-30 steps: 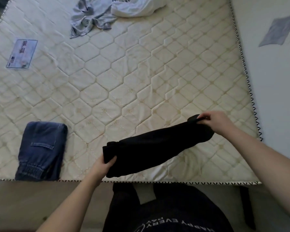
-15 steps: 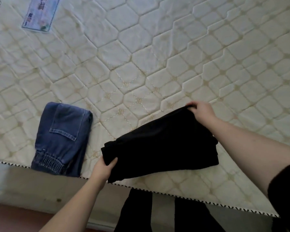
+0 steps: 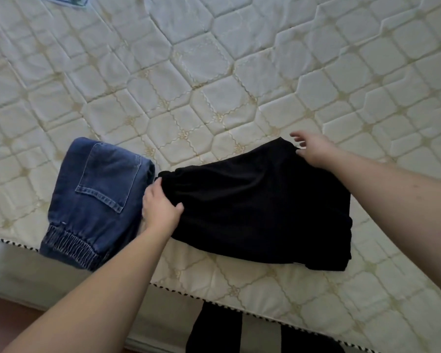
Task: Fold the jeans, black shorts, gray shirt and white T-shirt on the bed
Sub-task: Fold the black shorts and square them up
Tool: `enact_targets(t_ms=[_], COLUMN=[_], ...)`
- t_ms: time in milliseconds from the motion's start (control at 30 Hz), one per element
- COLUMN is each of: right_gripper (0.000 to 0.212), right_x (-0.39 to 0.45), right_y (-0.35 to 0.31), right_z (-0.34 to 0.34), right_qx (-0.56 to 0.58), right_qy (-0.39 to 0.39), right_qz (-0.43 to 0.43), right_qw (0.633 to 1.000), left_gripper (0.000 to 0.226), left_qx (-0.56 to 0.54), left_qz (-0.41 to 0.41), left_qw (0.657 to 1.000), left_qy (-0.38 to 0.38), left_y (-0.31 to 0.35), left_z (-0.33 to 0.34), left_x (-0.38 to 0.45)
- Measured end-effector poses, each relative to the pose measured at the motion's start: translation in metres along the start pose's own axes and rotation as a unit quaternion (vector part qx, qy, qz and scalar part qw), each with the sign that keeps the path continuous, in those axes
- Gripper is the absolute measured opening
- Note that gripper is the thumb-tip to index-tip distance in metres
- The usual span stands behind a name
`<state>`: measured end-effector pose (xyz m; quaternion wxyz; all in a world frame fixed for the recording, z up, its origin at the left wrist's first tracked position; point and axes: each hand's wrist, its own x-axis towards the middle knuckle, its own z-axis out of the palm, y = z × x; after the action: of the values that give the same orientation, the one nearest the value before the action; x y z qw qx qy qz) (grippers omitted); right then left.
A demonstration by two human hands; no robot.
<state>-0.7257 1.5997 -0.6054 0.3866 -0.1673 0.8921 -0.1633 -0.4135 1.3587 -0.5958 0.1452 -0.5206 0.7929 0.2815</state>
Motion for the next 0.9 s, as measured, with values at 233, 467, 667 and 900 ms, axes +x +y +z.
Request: enact_targets(t_ms=[233, 467, 667, 900], right_gripper=[0.051, 0.073, 0.071, 0.015], right_x=[-0.05, -0.076, -0.064, -0.059], right_y=[0.066, 0.116, 0.127, 0.147], right_z=[0.016, 0.02, 0.023, 0.016], right_qx=[-0.017, -0.098, -0.032, 0.043], right_qy=[-0.006, 0.017, 0.056, 0.161], right_qz=[0.092, 0.149, 0.203, 0.157], right_qw=[0.996, 0.984, 0.977, 0.973], left_gripper=[0.057, 0.048, 0.03, 0.035], left_qx=[0.188, 0.292, 0.25, 0.121], left_qz=[0.258, 0.205, 0.291, 0.425], left_qw=[0.929, 0.889, 0.899, 0.891], left_qy=[-0.186, -0.288, -0.209, -0.103], left_y=[0.038, 0.062, 0.112, 0.193], left_z=[0.05, 0.092, 0.098, 0.126], left_x=[-0.037, -0.059, -0.054, -0.047])
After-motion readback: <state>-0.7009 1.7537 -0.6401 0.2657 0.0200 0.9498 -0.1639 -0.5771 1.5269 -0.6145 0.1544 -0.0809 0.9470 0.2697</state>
